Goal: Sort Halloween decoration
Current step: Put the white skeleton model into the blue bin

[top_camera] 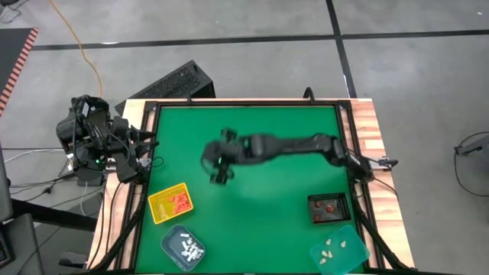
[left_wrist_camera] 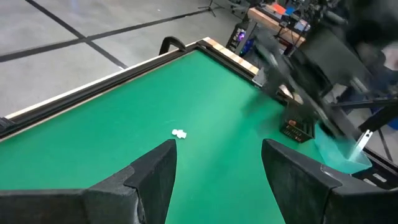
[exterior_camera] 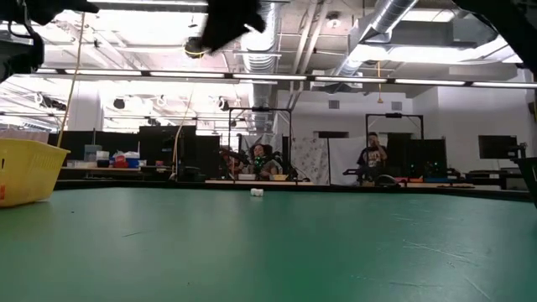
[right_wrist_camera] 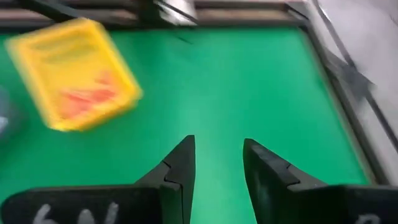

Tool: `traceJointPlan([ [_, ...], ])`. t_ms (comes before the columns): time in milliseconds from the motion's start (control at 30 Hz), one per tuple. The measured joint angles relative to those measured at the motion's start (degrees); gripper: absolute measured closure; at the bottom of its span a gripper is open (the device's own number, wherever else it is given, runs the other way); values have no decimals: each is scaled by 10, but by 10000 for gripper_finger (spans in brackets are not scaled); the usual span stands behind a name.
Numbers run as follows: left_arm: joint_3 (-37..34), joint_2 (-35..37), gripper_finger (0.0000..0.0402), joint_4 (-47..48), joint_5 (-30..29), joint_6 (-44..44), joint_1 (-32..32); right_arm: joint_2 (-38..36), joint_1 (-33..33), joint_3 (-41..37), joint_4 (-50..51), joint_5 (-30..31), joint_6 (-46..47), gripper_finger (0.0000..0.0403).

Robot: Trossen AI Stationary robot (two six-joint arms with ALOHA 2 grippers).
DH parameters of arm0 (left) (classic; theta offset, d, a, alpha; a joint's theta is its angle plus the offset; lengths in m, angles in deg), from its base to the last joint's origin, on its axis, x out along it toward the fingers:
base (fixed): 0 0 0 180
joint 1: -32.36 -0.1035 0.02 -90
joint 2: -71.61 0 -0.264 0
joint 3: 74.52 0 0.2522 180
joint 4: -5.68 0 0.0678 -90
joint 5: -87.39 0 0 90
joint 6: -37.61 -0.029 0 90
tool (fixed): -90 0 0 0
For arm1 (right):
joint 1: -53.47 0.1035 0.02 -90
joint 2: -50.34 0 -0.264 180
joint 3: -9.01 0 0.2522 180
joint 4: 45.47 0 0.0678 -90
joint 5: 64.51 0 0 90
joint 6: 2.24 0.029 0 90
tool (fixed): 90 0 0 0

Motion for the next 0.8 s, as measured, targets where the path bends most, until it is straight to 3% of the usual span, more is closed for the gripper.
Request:
traceJointPlan([
  [267, 0, 0, 176, 0, 0, 18, 0, -22, -136, -31, 150, 6, 136, 263],
  [500, 0, 0, 176, 0, -1, 34, 0, -21, -162, -172, 51, -2, 198, 242],
  [800, 0, 0, 176, 0, -1, 40, 0, -21, -165, -308, -59, -70, 256, 212],
])
